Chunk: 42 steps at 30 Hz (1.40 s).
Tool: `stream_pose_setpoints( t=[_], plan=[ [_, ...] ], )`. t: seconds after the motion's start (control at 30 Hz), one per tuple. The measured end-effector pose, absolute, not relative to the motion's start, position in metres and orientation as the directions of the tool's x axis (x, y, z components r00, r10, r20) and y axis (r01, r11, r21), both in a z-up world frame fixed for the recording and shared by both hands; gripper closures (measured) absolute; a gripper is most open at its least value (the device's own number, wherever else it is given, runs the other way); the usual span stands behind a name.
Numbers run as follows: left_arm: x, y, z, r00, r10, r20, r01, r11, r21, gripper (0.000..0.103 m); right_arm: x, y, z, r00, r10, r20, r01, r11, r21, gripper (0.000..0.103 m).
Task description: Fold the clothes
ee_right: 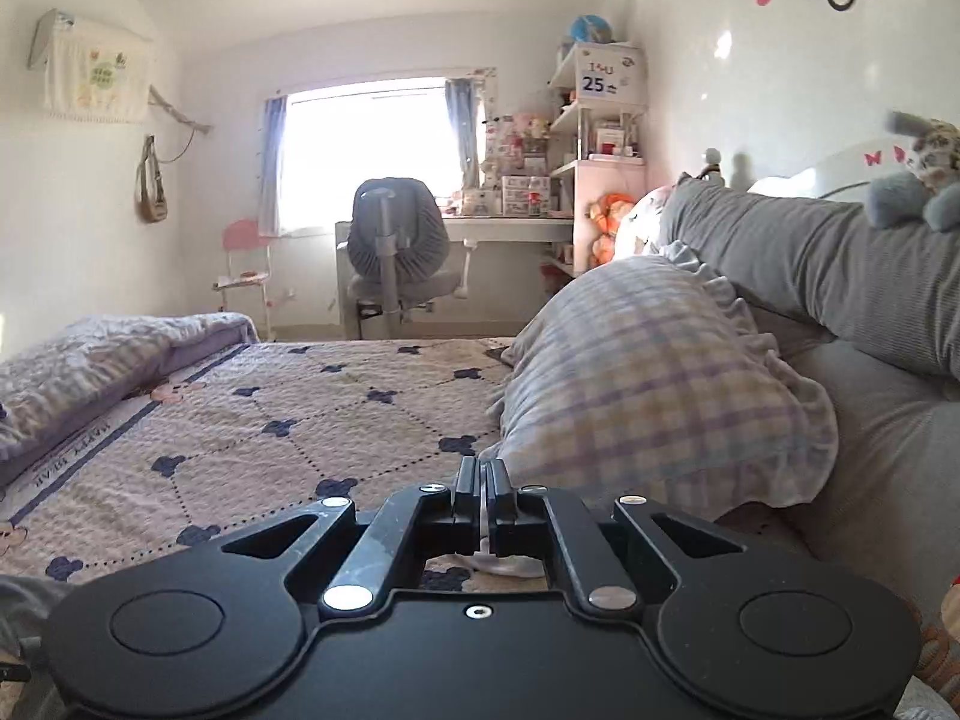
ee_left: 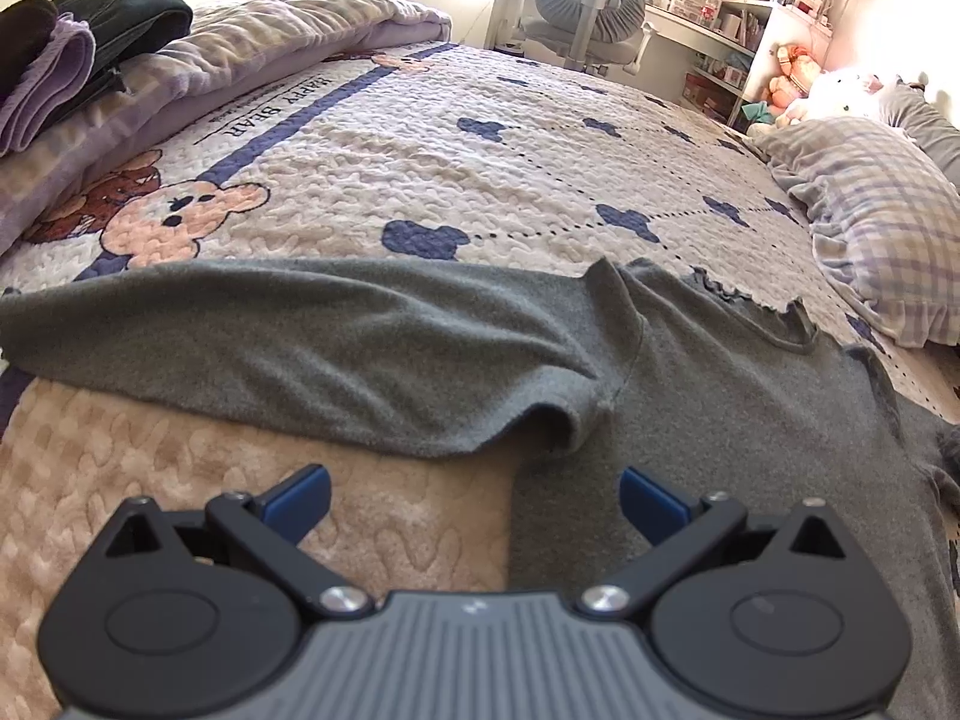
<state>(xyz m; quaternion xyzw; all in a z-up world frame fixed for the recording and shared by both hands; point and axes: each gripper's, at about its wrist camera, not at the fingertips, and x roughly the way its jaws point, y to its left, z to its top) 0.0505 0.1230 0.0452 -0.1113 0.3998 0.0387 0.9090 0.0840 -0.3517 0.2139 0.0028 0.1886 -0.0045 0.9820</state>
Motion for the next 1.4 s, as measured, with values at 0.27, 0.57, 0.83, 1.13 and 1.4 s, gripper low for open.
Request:
stream_pose_setpoints(
  t=[0.27,0.57,0.83,1.13,1.4],
  plan=[
    [0.049,0.127,0.048,0.680,-0.024,-0.733,-0.166,0.968,-0.186,0.000,0.090,-0.323,0.128,0.814,-0.126,-0.568,-0.024,0.968,-0.249,0.068],
    [0.048,0.124,0.050,0.689,-0.027,-0.725,-0.149,0.973,-0.178,0.000,0.105,-0.326,0.049,0.664,-0.067,-0.745,-0.003,0.996,-0.092,0.067],
    [0.050,0.132,0.046,0.675,-0.014,-0.737,-0.179,0.967,-0.182,0.000,0.112,-0.325,0.037,0.625,-0.070,-0.778,0.044,0.998,-0.055,0.097],
    [0.046,0.132,0.054,0.696,-0.037,-0.718,-0.163,0.964,-0.208,0.000,0.073,-0.349,0.112,0.802,0.051,-0.596,0.047,0.988,0.147,0.097],
    [0.044,0.150,0.056,0.712,-0.036,-0.701,-0.215,0.939,-0.267,0.000,0.017,-0.209,0.177,0.792,0.470,-0.390,-0.406,0.882,0.240,0.097]
  ],
)
